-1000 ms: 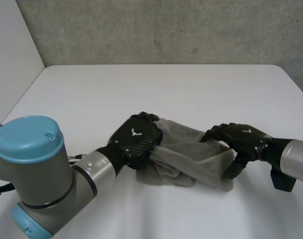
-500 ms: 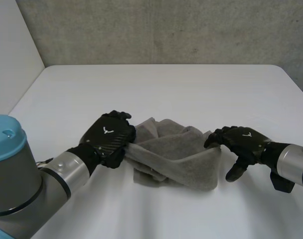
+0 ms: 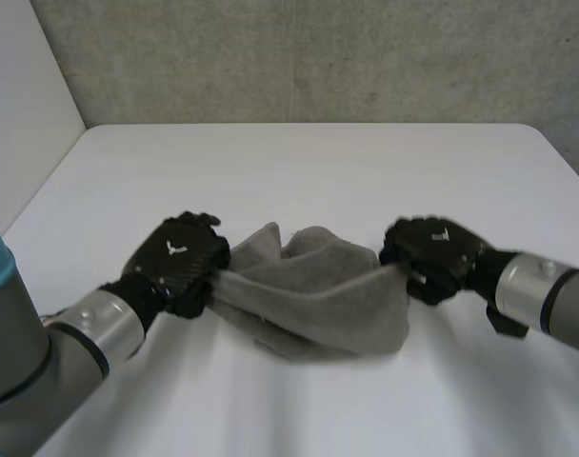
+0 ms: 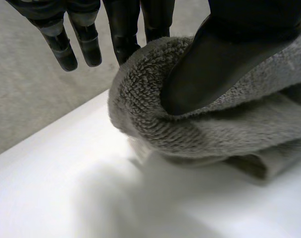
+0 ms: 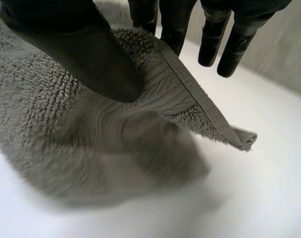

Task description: Fold the towel.

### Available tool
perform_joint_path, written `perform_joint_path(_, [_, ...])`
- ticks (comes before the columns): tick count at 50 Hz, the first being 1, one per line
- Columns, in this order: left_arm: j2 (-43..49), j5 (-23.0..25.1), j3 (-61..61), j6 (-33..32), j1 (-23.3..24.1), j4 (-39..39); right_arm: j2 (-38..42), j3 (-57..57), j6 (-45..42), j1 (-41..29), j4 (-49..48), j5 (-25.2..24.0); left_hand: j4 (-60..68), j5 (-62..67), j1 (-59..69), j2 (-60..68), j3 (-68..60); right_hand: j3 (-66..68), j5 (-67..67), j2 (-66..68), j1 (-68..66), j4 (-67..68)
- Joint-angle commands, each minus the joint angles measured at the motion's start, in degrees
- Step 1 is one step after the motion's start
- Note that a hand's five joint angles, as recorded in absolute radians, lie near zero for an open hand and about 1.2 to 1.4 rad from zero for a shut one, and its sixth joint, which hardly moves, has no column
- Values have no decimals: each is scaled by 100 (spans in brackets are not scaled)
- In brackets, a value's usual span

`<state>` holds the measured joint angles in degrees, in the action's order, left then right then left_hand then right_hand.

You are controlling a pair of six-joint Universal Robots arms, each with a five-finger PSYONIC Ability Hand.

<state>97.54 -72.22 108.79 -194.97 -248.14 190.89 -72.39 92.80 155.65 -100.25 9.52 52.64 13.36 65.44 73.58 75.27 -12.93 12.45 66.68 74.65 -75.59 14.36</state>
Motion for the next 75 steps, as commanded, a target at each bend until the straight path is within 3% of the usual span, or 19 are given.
perform_joint_path(1, [449,-3,-1232,-6,-331,1,119,-1523,-18,-407,-20,141,-336,456,642,473,293,-245,332,535,-441,-436])
perform_joint_path(3, [564,-12,-1768,3,-392,-16,163,-2135,62,-407,-38,291,-336,456,642,473,293,-245,332,535,-441,-436])
perform_joint_path(5, [626,-38,-2327,12,-472,-25,33,-3185,603,-504,-421,1007,-336,456,642,473,293,-245,332,535,-441,-436])
perform_joint_path(8, [521,-38,-3048,47,-437,-43,-197,-3365,1090,-566,-943,1451,-336,456,642,473,293,-245,332,535,-441,-436])
perform_joint_path(10, [213,-20,-3180,108,-419,1,-844,-3129,1904,-557,-2115,1863,-336,456,642,473,293,-245,332,535,-441,-436])
perform_joint_path(13, [-865,-12,-2883,283,-480,613,-1242,-2681,2275,-452,-2297,1611,-336,456,642,473,293,-245,332,535,-441,-436])
perform_joint_path(17, [-1043,15,-2286,529,-498,1115,-1348,-2196,2206,-337,-2077,1284,-336,456,642,473,293,-245,332,535,-441,-436])
perform_joint_path(24, [-1061,401,-798,434,-622,1302,-1507,-451,1101,-162,-1918,872,-336,456,642,473,293,-245,332,535,-441,-436])
perform_joint_path(29, [-1026,867,579,-49,-841,1249,-1507,578,407,40,-1892,687,-336,456,642,473,293,-245,332,535,-441,-436])
perform_joint_path(39, [-360,823,1048,-278,-473,1232,-1226,1635,-114,708,-1918,512,-336,456,642,473,293,-245,332,535,-441,-436])
perform_joint_path(43, [-138,815,986,-287,-393,1241,-1155,1689,-79,814,-1875,361,-336,-332,-147,-316,293,-245,332,535,-441,-436])
perform_joint_path(45, [2,797,951,-287,-384,1249,-1146,1680,-70,849,-1866,379,-336,-1820,-1634,-1803,293,-245,332,535,-441,-436])
perform_joint_path(47, [89,797,943,-287,-384,1258,-1137,1680,-61,876,-1866,344,-336,-2462,-2277,-2445,293,-245,332,535,-441,-436])
perform_joint_path(51, [301,771,899,-287,-384,1267,-1146,1697,-35,937,-1866,335,-336,-2704,-2518,-2687,293,-245,332,535,-441,-436])
perform_joint_path(53, [494,657,863,-287,-384,1241,-1138,1706,-9,937,-1857,344,-336,-3257,-3071,-3240,293,-245,332,535,-441,-436])
perform_joint_path(65, [582,-170,899,-287,-367,1311,-1155,1741,219,981,-1831,361,-336,-3343,-3158,-3327,293,-245,332,535,-441,-436])
perform_joint_path(75, [723,-978,714,-296,-393,1934,-1304,1680,431,1288,-1479,291,-336,-3343,-3157,-3326,293,-245,332,535,-441,-436])
